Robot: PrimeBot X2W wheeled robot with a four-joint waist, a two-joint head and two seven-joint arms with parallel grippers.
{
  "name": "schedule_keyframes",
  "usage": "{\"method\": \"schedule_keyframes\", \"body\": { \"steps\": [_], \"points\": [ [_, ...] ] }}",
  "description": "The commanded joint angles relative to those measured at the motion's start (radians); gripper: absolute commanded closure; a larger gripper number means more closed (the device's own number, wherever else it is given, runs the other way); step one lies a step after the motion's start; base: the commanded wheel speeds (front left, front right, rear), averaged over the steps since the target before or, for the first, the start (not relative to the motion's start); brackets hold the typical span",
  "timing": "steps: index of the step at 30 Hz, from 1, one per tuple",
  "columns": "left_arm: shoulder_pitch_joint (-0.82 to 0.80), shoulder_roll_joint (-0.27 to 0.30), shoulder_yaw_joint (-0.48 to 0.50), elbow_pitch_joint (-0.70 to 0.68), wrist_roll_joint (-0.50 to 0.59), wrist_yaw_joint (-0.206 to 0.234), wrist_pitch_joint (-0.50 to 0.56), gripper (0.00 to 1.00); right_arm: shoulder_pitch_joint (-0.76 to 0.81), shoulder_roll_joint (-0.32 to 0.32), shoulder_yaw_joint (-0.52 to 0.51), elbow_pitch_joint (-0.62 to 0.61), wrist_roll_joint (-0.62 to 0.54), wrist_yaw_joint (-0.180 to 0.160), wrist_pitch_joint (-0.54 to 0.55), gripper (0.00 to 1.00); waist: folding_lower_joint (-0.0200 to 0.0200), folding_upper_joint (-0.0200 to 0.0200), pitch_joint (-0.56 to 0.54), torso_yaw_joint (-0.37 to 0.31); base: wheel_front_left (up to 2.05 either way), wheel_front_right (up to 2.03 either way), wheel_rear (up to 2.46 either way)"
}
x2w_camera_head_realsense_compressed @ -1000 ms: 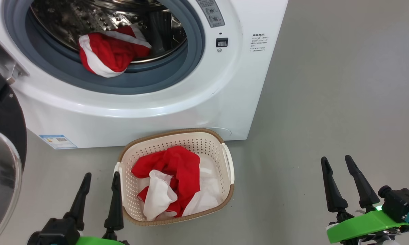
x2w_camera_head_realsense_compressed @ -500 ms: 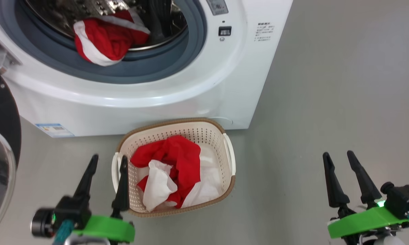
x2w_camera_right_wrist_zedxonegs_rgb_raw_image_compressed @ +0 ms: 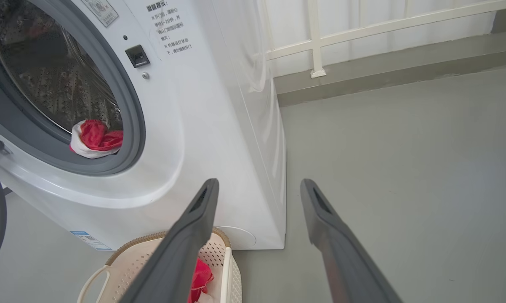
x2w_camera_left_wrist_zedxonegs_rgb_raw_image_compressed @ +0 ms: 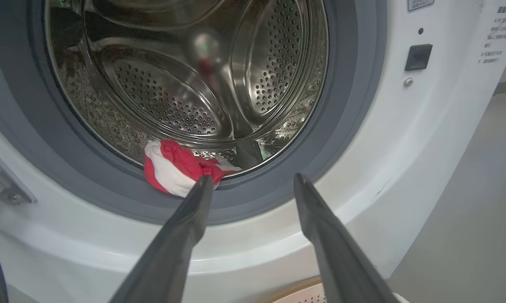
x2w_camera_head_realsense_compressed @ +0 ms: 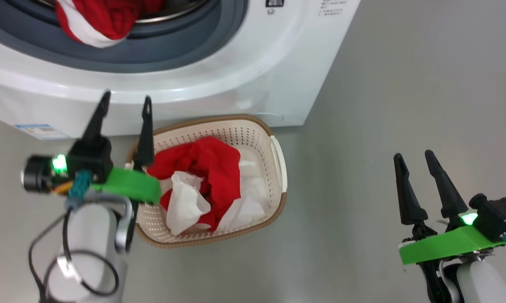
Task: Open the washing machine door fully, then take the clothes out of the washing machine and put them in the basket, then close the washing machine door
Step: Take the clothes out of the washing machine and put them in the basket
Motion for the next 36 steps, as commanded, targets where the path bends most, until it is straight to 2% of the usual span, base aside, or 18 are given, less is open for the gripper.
{"method": "schedule_keyframes", "body": {
  "steps": [1, 9, 15, 21, 27, 36],
  "points": [
    [-0.038, 0.034, 0.025, -0.002, 0.011, 0.014, -0.005, 0.00, -0.017, -0.003, 0.023, -0.025, 0.001, 0.007, -0.006, 0.00, 0.0000, -0.0001, 0.033, -0.024, 0.00, 0.00, 0.00],
    [-0.235, 0.062, 0.033, 0.165, 0.028, 0.060, -0.005, 0.00, -0.046, 0.001, 0.035, -0.026, 0.004, 0.007, -0.006, 0.00, 0.0000, -0.0001, 0.080, -0.049, 0.00, 0.00, 0.00],
    [-0.409, 0.081, 0.050, 0.344, 0.023, 0.108, -0.005, 0.00, -0.064, 0.006, 0.048, -0.028, 0.006, 0.007, -0.006, 0.00, 0.0000, -0.0001, 0.115, -0.067, 0.00, 0.00, 0.00],
    [-0.510, 0.096, 0.064, 0.452, 0.010, 0.133, -0.005, 0.00, -0.078, 0.009, 0.060, -0.027, 0.009, 0.007, -0.006, 0.00, 0.0000, -0.0001, 0.132, -0.081, 0.00, 0.00, 0.00],
    [-0.606, 0.132, 0.044, 0.579, 0.032, 0.155, -0.005, 0.00, -0.090, 0.011, 0.076, -0.026, 0.014, 0.007, -0.006, 0.00, 0.0000, -0.0001, 0.146, -0.103, 0.00, 0.00, 0.00],
    [-0.759, 0.194, -0.002, 0.749, 0.081, 0.213, 0.007, 0.00, -0.114, 0.012, 0.091, -0.030, 0.032, 0.007, -0.006, 0.00, 0.0000, -0.0001, 0.187, -0.133, 0.00, 0.00, 0.00]
  ]
}}
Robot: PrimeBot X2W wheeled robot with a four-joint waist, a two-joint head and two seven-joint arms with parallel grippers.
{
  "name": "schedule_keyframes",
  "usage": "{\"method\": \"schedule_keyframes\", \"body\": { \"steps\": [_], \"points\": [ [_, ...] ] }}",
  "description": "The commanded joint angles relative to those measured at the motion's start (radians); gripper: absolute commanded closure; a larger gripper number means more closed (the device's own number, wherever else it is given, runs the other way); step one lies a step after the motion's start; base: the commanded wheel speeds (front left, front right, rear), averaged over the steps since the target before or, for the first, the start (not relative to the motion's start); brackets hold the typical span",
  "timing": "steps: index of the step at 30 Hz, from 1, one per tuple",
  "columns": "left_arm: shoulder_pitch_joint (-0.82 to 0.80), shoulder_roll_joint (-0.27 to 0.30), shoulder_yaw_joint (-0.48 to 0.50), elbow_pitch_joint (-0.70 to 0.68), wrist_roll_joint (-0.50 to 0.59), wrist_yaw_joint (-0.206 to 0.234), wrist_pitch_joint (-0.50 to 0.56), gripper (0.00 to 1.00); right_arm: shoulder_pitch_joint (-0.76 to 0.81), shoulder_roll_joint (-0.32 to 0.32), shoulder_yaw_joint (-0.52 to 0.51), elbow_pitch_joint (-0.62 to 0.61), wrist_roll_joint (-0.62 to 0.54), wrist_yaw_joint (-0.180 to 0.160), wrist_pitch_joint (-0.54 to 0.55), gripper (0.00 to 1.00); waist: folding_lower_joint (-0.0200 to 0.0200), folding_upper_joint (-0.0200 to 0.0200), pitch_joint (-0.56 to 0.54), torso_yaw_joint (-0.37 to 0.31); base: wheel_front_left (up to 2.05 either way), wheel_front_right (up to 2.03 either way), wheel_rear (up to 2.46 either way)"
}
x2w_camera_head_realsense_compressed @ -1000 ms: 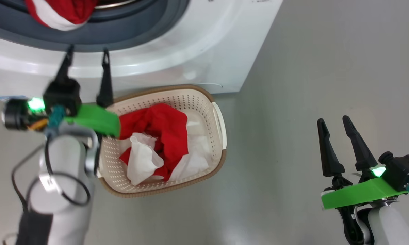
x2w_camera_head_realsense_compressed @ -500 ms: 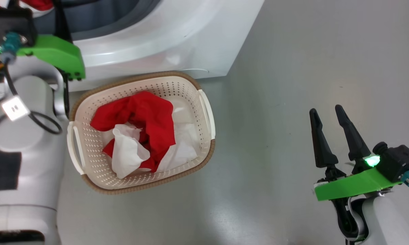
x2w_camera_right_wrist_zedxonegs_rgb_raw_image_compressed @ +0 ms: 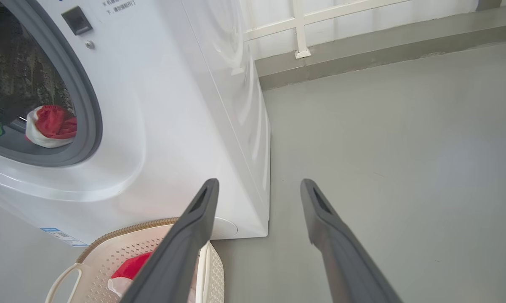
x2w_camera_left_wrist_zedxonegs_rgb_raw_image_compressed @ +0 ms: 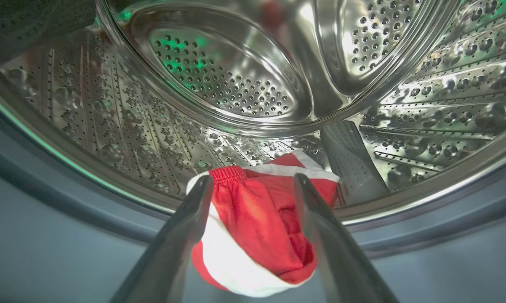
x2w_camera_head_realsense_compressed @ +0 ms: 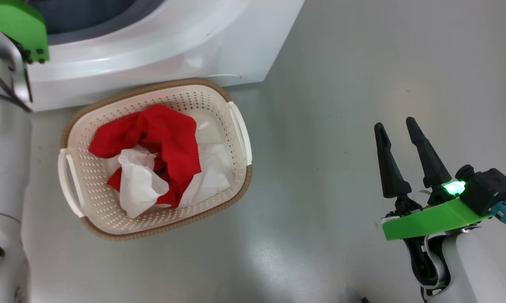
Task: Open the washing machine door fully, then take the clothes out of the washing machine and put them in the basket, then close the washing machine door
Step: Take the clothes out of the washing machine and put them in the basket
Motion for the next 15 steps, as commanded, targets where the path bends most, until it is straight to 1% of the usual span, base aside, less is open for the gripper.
{"method": "schedule_keyframes", "body": {
  "steps": [1, 7, 15],
  "points": [
    [-0.024, 0.057, 0.003, -0.002, 0.012, 0.013, 0.002, 0.00, 0.001, 0.001, 0.025, -0.025, 0.016, 0.008, -0.006, 0.00, -0.0001, -0.0001, 0.014, -0.013, 0.00, 0.00, 0.00],
    [-0.070, 0.092, -0.010, 0.042, 0.022, 0.057, 0.055, 0.00, -0.012, 0.001, 0.038, -0.027, 0.034, 0.008, -0.006, 0.00, -0.0001, -0.0001, 0.037, -0.033, 0.00, 0.00, 0.00],
    [-0.096, 0.116, -0.027, 0.062, 0.025, 0.091, 0.122, 0.00, -0.023, 0.001, 0.044, -0.033, 0.049, 0.008, -0.006, 0.00, -0.0001, -0.0001, 0.060, -0.042, 0.00, 0.00, 0.00]
  ]
}}
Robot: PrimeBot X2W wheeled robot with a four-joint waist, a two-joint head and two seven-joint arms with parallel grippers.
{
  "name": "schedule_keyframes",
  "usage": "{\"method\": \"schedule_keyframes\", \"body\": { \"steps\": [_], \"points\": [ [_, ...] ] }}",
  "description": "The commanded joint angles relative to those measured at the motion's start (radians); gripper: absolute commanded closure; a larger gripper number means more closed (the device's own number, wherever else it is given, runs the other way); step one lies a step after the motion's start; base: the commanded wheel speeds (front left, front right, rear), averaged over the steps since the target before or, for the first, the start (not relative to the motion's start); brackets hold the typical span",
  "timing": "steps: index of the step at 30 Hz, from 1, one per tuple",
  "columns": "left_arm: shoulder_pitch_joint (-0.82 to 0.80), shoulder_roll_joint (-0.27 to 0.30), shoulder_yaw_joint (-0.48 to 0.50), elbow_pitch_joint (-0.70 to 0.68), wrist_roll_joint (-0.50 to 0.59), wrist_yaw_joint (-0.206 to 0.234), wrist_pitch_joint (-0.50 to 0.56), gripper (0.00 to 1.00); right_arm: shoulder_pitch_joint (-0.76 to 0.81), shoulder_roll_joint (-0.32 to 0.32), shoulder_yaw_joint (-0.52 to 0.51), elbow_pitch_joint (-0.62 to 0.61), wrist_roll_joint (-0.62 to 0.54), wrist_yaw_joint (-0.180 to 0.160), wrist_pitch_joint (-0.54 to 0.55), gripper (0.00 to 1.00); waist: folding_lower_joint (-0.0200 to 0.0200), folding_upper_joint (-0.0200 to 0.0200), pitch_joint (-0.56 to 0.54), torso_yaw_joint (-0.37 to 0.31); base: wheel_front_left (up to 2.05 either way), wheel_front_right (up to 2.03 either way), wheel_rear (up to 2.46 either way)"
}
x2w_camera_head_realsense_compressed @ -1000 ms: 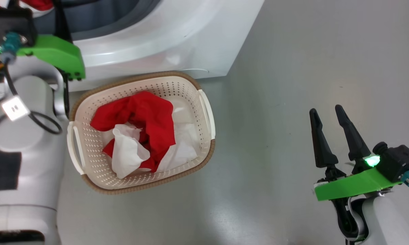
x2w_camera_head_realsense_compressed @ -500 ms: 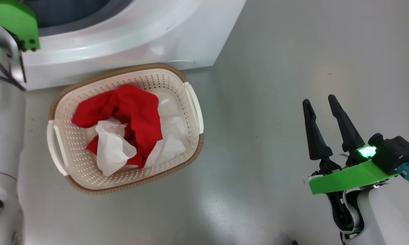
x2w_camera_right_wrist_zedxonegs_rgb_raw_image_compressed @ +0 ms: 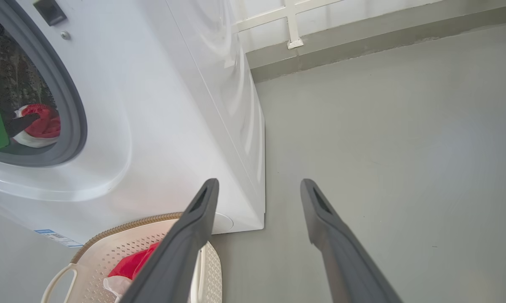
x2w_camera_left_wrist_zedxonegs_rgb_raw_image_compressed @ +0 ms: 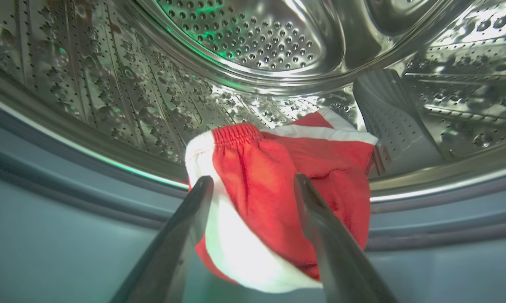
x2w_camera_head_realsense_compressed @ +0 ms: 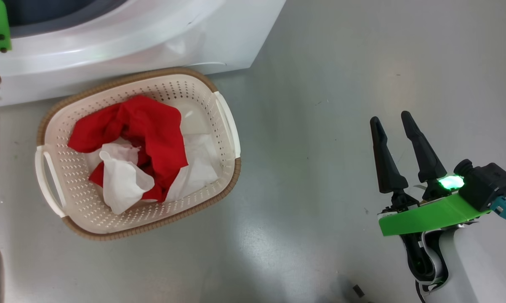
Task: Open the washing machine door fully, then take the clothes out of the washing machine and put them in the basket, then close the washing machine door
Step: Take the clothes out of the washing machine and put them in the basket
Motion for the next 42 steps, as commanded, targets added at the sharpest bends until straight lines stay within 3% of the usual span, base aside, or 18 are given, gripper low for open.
{"method": "schedule_keyframes", "body": {
  "steps": [1, 10, 21, 28, 32, 34, 35, 42],
  "points": [
    [-0.016, 0.063, -0.001, -0.015, 0.009, 0.014, 0.010, 0.00, -0.003, 0.001, 0.021, -0.027, 0.006, 0.008, -0.006, 0.00, 0.0000, 0.0000, 0.006, -0.003, 0.00, 0.00, 0.00],
    [-0.005, 0.087, 0.005, -0.009, -0.017, 0.006, 0.038, 0.00, -0.011, 0.001, 0.025, -0.031, 0.015, 0.008, -0.006, 0.00, 0.0000, 0.0000, 0.018, -0.004, 0.00, 0.00, 0.00],
    [0.001, 0.093, 0.026, -0.007, -0.084, -0.097, 0.045, 0.00, -0.026, 0.001, 0.027, -0.033, 0.021, 0.008, -0.006, 0.00, 0.0000, 0.0000, 0.030, -0.009, 0.00, 0.00, 0.00],
    [0.013, 0.060, 0.020, -0.006, -0.105, -0.121, 0.038, 0.01, -0.029, 0.001, 0.026, -0.032, 0.024, 0.008, -0.006, 0.00, 0.0000, 0.0000, 0.029, -0.011, 0.00, 0.00, 0.00],
    [0.017, 0.058, 0.004, -0.006, -0.099, -0.119, 0.032, 0.56, -0.030, 0.001, 0.027, -0.032, 0.025, 0.008, -0.006, 0.00, 0.0000, 0.0000, 0.027, -0.012, 0.00, 0.00, 0.00],
    [0.019, 0.054, 0.001, -0.006, -0.103, -0.122, 0.021, 0.94, -0.029, 0.001, 0.027, -0.031, 0.025, 0.008, -0.006, 0.00, 0.0000, 0.0000, 0.024, -0.011, 0.00, 0.00, 0.00],
    [0.020, 0.052, -0.001, -0.006, -0.104, -0.124, 0.018, 1.00, -0.028, 0.001, 0.027, -0.030, 0.025, 0.008, -0.006, 0.00, 0.0000, 0.0000, 0.023, -0.011, 0.00, 0.00, 0.00],
    [0.028, 0.030, -0.018, -0.006, -0.112, -0.131, -0.036, 1.00, -0.022, 0.001, 0.023, -0.028, 0.019, 0.008, -0.006, 0.00, 0.0000, 0.0000, 0.012, -0.006, 0.00, 0.00, 0.00]
  ]
}}
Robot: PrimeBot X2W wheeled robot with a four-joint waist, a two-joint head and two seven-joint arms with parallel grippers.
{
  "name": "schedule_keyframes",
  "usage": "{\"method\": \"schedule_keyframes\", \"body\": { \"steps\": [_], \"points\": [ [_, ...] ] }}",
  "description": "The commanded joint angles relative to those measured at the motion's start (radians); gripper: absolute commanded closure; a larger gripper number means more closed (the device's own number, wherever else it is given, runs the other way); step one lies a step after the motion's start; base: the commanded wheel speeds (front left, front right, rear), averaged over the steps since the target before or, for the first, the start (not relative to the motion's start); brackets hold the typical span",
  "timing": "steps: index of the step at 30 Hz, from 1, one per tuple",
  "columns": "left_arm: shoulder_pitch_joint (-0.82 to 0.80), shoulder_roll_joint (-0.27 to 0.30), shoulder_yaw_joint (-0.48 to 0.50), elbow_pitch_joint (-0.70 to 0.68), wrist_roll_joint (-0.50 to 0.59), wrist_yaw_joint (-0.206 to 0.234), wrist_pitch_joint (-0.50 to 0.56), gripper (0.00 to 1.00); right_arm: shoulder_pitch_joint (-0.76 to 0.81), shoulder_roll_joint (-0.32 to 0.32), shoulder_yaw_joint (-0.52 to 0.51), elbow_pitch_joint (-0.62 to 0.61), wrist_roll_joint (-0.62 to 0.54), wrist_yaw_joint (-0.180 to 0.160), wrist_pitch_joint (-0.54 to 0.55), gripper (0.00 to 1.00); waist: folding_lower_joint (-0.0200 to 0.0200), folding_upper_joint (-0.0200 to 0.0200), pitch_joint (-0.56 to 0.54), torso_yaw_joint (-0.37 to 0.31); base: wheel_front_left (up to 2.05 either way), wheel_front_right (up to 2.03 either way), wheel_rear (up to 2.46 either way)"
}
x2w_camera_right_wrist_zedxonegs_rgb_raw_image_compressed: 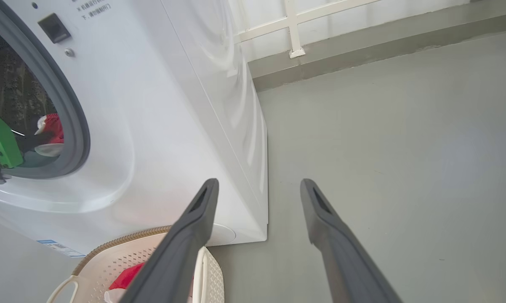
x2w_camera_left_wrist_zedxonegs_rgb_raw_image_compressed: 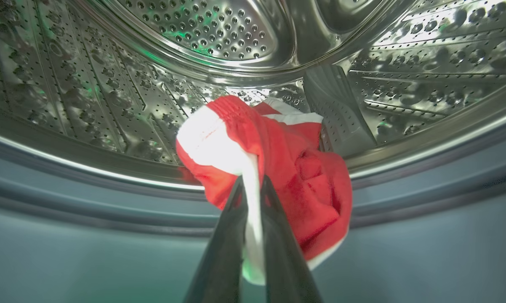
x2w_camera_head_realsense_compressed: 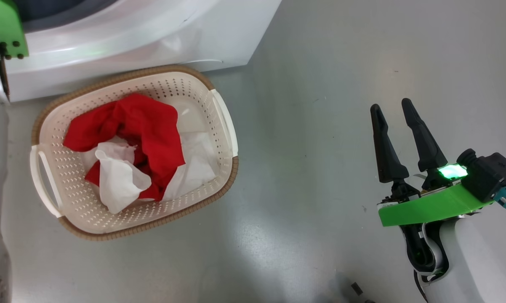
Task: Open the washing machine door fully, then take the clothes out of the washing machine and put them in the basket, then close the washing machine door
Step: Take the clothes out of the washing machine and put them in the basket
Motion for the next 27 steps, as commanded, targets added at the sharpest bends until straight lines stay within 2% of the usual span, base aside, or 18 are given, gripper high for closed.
{"method": "schedule_keyframes", "body": {
  "steps": [1, 12, 27],
  "points": [
    [0.021, 0.039, 0.008, -0.017, -0.017, -0.007, -0.020, 1.00, 0.016, 0.001, 0.016, -0.020, 0.002, 0.008, -0.006, 0.00, 0.0000, -0.0001, -0.004, 0.003, 0.00, 0.00, 0.00],
    [0.054, -0.003, 0.023, -0.084, -0.069, -0.060, -0.100, 1.00, 0.022, 0.001, 0.006, -0.016, -0.012, 0.008, -0.006, 0.00, 0.0000, -0.0001, -0.032, 0.030, 0.00, 0.00, 0.00],
    [0.293, -0.050, 0.090, -0.520, -0.107, -0.113, -0.102, 1.00, 0.041, 0.001, -0.017, -0.013, -0.040, 0.008, -0.006, 0.00, 0.0000, -0.0001, -0.083, 0.072, 0.00, 0.00, 0.00]
  ]
}}
